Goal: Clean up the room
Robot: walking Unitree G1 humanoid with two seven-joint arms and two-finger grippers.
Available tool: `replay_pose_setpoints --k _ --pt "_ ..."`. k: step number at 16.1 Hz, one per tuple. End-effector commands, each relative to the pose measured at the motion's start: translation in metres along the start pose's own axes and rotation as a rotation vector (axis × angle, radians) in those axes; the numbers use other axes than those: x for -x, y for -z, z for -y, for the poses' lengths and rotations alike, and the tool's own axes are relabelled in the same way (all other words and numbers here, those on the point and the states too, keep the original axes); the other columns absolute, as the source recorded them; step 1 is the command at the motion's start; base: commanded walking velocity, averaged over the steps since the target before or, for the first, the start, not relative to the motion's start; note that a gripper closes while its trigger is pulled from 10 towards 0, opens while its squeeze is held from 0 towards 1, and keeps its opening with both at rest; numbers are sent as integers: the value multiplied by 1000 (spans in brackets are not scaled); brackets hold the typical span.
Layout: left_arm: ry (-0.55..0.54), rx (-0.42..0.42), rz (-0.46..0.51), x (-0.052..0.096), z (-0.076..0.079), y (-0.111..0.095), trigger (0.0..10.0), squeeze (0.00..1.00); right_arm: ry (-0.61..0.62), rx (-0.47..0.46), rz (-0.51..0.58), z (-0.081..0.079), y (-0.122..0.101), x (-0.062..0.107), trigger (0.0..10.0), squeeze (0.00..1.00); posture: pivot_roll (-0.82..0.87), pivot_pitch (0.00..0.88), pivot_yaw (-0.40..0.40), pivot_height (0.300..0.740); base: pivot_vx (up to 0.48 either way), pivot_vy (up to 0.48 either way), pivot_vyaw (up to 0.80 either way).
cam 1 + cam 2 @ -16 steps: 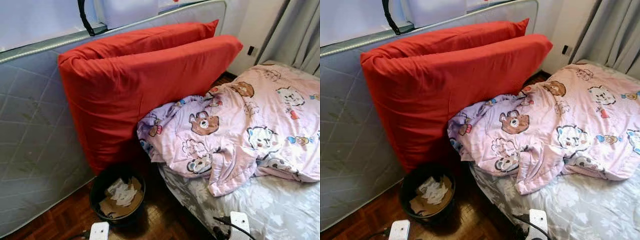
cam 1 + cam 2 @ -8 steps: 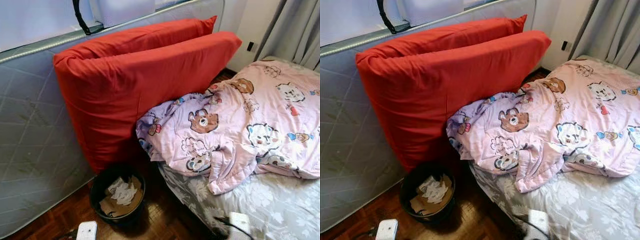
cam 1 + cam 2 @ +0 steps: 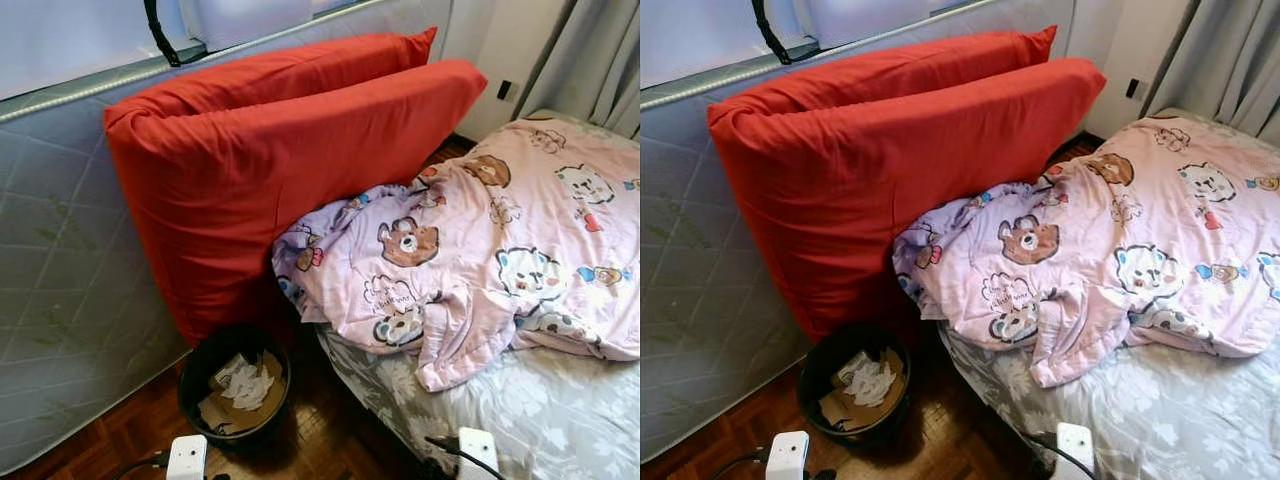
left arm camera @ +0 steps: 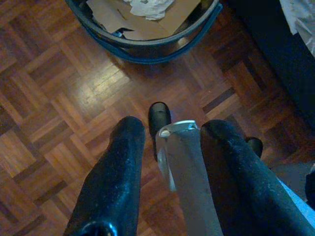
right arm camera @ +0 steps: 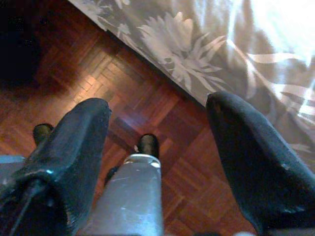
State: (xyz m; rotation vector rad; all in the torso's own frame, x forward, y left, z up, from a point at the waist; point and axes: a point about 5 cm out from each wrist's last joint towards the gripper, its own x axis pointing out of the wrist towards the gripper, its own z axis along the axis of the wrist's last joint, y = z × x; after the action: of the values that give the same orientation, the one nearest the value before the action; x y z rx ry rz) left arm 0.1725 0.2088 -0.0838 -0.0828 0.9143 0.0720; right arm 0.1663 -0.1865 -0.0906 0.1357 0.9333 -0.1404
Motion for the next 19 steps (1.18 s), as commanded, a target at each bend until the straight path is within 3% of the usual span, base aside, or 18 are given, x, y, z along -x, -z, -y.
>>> replay_pose_setpoints --k 1,10,13,15,19 --pt "-8 -4 -33 2 -2 7 10000 0 1 -12 -11 3 4 1 10000 0 17 86 -6 740 262 0 0" --pt "-14 -11 -16 4 -19 2 10000 0 2 -16 -26 3 6 1 10000 0 15 69 4 740 286 0 0" --pt "-7 -24 -17 3 -9 4 10000 0 6 -23 -16 9 4 2 10000 0 16 69 4 740 298 0 0" --pt "15 -42 -21 1 7 10 10000 0 8 -32 -4 9 2 1 10000 0 16 72 4 740 289 0 0" --pt "38 -20 99 -3 22 -9 10000 0 -33 -33 89 -6 -22 -4 10000 0 19 80 4 740 0 0 0"
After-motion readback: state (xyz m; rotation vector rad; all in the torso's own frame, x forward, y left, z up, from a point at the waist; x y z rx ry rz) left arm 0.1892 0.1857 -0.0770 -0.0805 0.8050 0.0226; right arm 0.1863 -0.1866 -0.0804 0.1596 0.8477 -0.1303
